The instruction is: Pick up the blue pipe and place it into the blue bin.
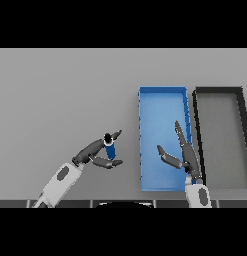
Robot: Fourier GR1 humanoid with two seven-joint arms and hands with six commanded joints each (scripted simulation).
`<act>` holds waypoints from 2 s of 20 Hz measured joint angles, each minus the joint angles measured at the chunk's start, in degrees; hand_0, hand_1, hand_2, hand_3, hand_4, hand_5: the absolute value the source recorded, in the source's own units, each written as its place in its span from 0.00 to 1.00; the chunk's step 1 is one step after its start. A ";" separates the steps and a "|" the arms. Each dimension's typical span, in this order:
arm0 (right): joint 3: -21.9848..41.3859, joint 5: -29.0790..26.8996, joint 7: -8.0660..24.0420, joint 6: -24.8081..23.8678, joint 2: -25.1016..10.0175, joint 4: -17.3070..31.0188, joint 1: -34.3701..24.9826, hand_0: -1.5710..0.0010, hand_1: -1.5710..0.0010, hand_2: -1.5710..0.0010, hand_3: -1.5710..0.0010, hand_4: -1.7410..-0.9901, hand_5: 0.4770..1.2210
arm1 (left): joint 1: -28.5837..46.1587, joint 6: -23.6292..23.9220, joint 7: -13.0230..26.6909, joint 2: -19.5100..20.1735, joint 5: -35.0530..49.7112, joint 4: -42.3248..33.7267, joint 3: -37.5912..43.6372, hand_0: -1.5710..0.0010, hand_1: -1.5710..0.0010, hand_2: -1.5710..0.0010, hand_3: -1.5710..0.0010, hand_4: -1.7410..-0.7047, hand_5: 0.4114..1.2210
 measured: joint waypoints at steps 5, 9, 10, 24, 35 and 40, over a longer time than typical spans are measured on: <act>-0.85 0.11 1.54 -0.60 -0.34 1.09 -1.74 1.00 1.00 1.00 1.00 0.72 0.17 | -0.63 1.13 -2.16 -3.41 1.03 2.21 0.72 0.94 0.83 0.77 0.86 0.41 0.30; -1.13 -0.94 0.47 0.09 -0.45 0.78 -0.53 1.00 1.00 1.00 1.00 0.73 0.17 | -0.16 1.81 -2.13 -5.45 1.90 2.33 0.71 0.43 0.36 0.34 0.36 0.21 0.71; -1.07 -0.70 1.24 -0.21 -0.11 1.44 -1.16 1.00 1.00 1.00 1.00 0.73 0.17 | -0.07 1.45 -2.81 -5.21 1.34 2.08 0.30 0.35 0.29 0.27 0.30 0.17 0.77; -1.43 0.10 -0.28 -0.50 -0.89 1.85 -1.53 1.00 1.00 1.00 1.00 0.78 0.16 | -1.96 5.32 -4.23 -7.74 2.25 -7.26 -1.92 0.02 0.01 0.01 0.06 0.01 0.99; -1.56 -0.15 -0.82 -0.36 -1.20 0.38 0.49 1.00 1.00 1.00 1.00 0.75 0.17 | -2.75 5.30 2.60 -6.74 1.24 -11.76 -3.09 0.00 0.00 0.00 0.05 0.00 1.00; -3.14 -10.60 -4.13 6.93 -3.12 -3.48 0.37 1.00 1.00 1.00 1.00 0.70 0.15 | -2.85 4.97 3.52 -6.29 1.39 -12.30 -2.90 0.00 0.00 0.00 0.05 0.00 1.00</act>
